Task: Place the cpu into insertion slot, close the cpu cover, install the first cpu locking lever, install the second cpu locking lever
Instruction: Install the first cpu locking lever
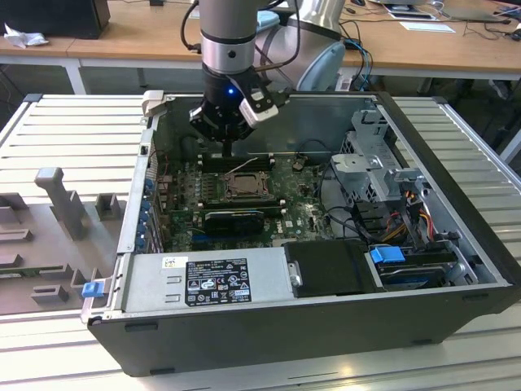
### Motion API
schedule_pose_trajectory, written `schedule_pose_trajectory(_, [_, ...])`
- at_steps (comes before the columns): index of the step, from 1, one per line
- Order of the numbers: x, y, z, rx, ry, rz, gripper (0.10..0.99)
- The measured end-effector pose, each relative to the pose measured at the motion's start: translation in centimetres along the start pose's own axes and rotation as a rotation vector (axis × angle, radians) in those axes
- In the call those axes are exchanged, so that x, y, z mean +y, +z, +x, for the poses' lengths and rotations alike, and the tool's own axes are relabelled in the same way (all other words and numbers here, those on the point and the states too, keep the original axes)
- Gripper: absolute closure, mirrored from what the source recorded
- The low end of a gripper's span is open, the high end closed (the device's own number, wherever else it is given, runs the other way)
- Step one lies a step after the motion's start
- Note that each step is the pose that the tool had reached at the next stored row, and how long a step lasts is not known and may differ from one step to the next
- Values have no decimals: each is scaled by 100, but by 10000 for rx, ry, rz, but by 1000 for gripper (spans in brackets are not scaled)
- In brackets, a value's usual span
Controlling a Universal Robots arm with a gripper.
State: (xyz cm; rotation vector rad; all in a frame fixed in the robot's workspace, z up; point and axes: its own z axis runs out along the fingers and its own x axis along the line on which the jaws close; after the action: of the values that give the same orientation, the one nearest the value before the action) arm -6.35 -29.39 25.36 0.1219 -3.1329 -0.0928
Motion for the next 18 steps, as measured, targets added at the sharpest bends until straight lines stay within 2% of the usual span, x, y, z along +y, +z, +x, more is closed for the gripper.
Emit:
schedule_pose_trajectory(7, [-12,10,-144,1,-2,0,980])
schedule_pose_trajectory(14, [-30,34,-354,-3,16,-7,980])
schedule_pose_trajectory(15, [-31,37,-357,-4,17,-60,980])
schedule_pose_trajectory(16, [-31,44,-357,-15,18,-199,980])
schedule_pose_trajectory(17, [-31,68,-356,-27,29,-276,980])
schedule_pose_trajectory(18, [-31,95,-354,-28,42,-276,980])
